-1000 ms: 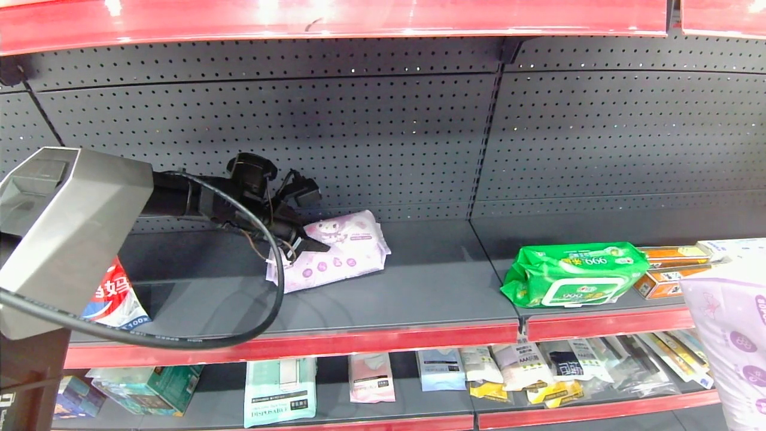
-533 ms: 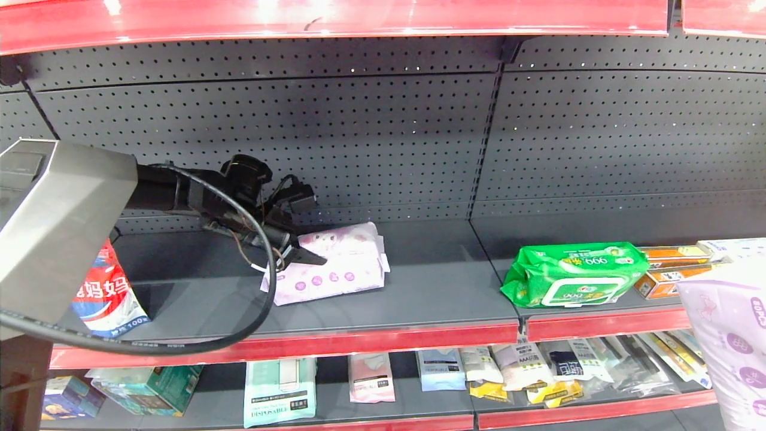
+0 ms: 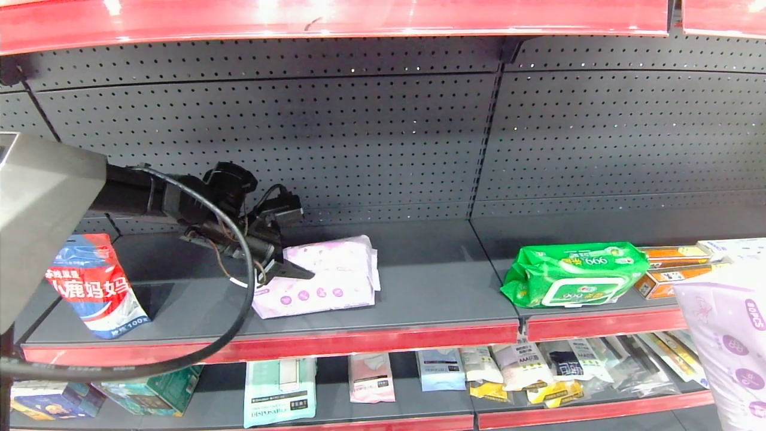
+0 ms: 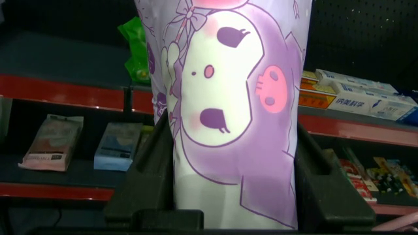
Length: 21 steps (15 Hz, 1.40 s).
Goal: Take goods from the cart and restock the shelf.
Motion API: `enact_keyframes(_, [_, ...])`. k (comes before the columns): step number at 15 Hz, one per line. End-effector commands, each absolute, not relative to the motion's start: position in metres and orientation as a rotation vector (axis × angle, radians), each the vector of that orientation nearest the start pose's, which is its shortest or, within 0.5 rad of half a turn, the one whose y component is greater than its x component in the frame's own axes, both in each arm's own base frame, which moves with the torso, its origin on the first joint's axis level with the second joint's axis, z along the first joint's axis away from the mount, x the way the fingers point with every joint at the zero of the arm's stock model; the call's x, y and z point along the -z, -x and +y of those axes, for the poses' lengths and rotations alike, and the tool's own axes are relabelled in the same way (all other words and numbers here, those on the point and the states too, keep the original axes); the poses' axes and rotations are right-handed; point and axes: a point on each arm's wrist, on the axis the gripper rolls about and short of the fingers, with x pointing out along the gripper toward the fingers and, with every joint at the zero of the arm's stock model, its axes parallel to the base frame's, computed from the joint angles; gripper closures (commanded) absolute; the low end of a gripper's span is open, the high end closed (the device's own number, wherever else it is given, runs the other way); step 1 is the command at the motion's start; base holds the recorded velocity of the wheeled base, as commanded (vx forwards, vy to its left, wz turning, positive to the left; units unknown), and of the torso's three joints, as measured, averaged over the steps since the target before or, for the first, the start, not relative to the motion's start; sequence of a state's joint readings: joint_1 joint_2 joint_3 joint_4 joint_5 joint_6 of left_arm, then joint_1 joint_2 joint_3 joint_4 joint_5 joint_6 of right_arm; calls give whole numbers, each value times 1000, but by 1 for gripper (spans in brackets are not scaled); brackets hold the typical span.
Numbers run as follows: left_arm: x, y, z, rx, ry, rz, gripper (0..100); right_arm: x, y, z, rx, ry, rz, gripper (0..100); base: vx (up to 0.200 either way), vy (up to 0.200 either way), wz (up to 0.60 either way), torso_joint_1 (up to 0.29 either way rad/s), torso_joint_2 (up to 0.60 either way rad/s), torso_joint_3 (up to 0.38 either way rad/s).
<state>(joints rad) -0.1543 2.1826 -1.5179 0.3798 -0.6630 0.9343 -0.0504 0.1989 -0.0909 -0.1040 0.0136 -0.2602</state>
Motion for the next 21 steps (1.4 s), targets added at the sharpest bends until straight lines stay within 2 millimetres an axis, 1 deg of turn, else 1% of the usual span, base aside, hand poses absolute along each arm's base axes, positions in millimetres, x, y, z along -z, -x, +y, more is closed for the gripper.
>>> enact_keyframes(1, [-121,-390,-75,1140,-548,583,100,-115,10,1,36,261,8,100,0,0,0,0,0,0])
enact_keyframes(4, [-122,-386,-73,1151,-582,561,100,-116,10,1,36,261,6,100,0,0,0,0,0,0])
enact_keyframes(8, [-116,-382,-69,1161,-617,564,100,-116,10,1,37,261,5,100,0,0,0,0,0,0])
enact_keyframes(15, [-119,-375,-67,1175,-615,557,100,-116,10,1,37,262,3,100,0,0,0,0,0,0])
enact_keyframes(21, [-114,-372,-66,1197,-640,551,100,-117,10,1,37,261,2,100,0,0,0,0,0,0])
